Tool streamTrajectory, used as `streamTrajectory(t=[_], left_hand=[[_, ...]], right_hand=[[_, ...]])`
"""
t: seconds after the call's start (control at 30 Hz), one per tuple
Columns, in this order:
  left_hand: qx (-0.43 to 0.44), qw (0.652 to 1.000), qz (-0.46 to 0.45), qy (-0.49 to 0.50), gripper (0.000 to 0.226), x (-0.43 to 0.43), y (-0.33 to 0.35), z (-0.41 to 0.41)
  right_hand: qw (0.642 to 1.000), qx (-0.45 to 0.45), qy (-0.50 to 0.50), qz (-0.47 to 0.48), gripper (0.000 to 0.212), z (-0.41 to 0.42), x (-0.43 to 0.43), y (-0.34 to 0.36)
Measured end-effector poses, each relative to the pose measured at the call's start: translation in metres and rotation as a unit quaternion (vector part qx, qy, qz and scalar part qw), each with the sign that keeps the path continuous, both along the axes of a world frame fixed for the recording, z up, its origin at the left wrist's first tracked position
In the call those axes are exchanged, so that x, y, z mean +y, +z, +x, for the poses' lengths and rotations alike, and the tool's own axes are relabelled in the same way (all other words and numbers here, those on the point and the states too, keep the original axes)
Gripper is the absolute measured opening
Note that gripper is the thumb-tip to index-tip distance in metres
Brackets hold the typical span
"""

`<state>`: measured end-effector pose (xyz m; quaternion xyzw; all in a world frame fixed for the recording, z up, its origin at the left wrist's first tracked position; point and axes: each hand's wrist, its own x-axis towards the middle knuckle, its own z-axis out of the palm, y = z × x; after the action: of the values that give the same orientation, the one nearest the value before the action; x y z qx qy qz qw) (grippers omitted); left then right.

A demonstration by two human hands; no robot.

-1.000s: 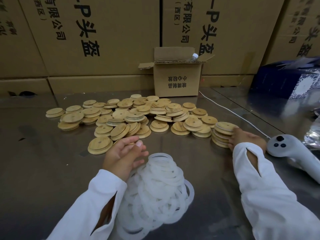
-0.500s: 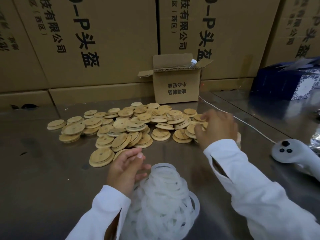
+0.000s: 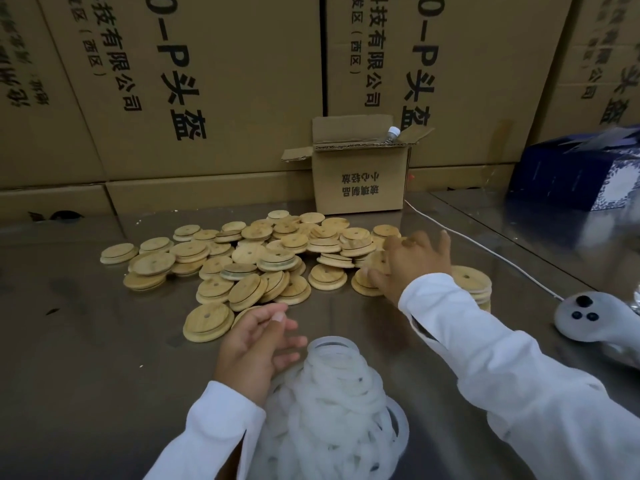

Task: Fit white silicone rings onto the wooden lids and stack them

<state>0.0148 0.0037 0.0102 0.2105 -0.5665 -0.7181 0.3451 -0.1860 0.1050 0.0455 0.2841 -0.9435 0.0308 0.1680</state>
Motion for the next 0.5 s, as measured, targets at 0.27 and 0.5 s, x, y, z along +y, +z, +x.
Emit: streamTrajectory(t=[0.27, 0.5], left_hand=[[0.02, 0.998, 0.001, -0.059, 0.033, 0.001, 0.004, 0.003], [-0.015, 1.0, 0.001, -0.009, 0.019, -0.005, 0.0, 0.005]], right_hand=[[0.907, 0.012, 0.373, -0.196, 0.058, 0.112, 0.012, 0.005], [0.887, -0.171, 0.334, -0.269, 0.064, 0.104, 0.016, -0.023]])
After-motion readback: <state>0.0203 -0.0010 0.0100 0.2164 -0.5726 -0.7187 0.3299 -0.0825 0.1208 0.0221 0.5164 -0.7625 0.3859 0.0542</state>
